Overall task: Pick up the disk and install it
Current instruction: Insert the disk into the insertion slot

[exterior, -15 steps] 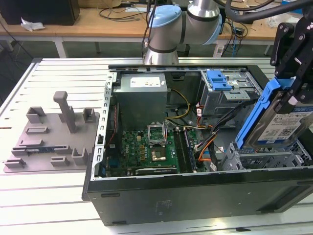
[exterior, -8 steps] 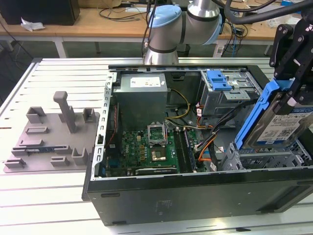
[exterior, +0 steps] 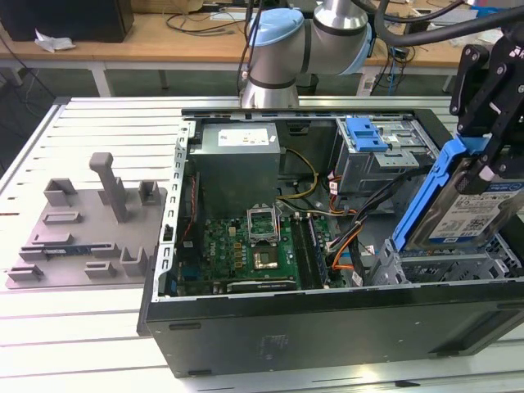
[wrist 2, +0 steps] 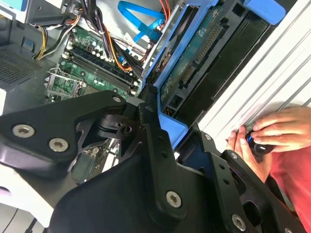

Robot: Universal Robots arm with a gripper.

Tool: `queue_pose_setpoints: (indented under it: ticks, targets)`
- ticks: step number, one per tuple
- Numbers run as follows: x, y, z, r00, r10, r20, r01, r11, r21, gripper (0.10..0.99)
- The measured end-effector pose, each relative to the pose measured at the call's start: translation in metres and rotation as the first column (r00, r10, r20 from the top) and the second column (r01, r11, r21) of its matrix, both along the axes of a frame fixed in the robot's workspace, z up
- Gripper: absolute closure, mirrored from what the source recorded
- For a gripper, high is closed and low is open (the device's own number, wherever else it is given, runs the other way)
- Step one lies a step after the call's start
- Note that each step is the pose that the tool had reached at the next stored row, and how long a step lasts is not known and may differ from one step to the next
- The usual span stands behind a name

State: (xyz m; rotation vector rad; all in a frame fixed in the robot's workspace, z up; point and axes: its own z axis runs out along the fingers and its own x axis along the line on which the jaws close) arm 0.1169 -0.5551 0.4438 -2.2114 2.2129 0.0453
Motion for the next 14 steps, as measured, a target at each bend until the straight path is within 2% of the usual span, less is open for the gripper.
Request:
queue_pose_setpoints:
  ticks: [9,14]
  targets:
    - [0.0005,0.0000,-0.0110,1.0000,0.000,0.0001,0.000,1.0000,0.000,0.718]
    - [0.0005,0.0000,-0.0203,1.0000,0.000,0.0000,0.000,1.0000,0.000,0.718]
